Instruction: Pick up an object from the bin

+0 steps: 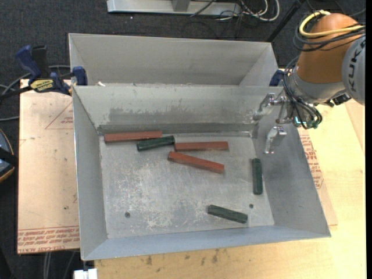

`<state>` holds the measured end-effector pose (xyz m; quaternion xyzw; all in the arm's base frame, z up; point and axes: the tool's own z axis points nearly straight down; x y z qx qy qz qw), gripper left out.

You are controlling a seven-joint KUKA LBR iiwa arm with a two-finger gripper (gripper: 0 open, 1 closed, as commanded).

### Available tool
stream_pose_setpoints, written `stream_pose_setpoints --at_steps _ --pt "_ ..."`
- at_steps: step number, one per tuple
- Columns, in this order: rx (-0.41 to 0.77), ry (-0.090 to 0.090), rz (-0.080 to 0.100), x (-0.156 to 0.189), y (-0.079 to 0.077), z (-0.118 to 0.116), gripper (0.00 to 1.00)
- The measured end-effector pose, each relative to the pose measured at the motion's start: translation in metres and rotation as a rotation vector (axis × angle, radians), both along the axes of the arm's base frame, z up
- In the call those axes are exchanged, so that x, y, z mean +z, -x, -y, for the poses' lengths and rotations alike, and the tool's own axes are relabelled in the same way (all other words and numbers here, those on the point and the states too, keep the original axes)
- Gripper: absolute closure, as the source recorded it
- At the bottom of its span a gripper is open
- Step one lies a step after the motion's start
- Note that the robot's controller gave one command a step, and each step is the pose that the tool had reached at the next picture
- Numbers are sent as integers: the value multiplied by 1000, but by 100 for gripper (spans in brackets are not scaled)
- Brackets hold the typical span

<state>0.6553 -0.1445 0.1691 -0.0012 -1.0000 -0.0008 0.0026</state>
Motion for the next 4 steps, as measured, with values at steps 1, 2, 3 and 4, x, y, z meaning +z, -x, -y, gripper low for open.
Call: stream_pose_setpoints --at_steps 1,2,3,4 --pt "2 1 8 6 -2 0 0" --pt "-16 -1 12 -88 8 -94 100" --pt "-16 0 12 -88 8 -94 100" --pt "10 1 9 40 11 -89 100"
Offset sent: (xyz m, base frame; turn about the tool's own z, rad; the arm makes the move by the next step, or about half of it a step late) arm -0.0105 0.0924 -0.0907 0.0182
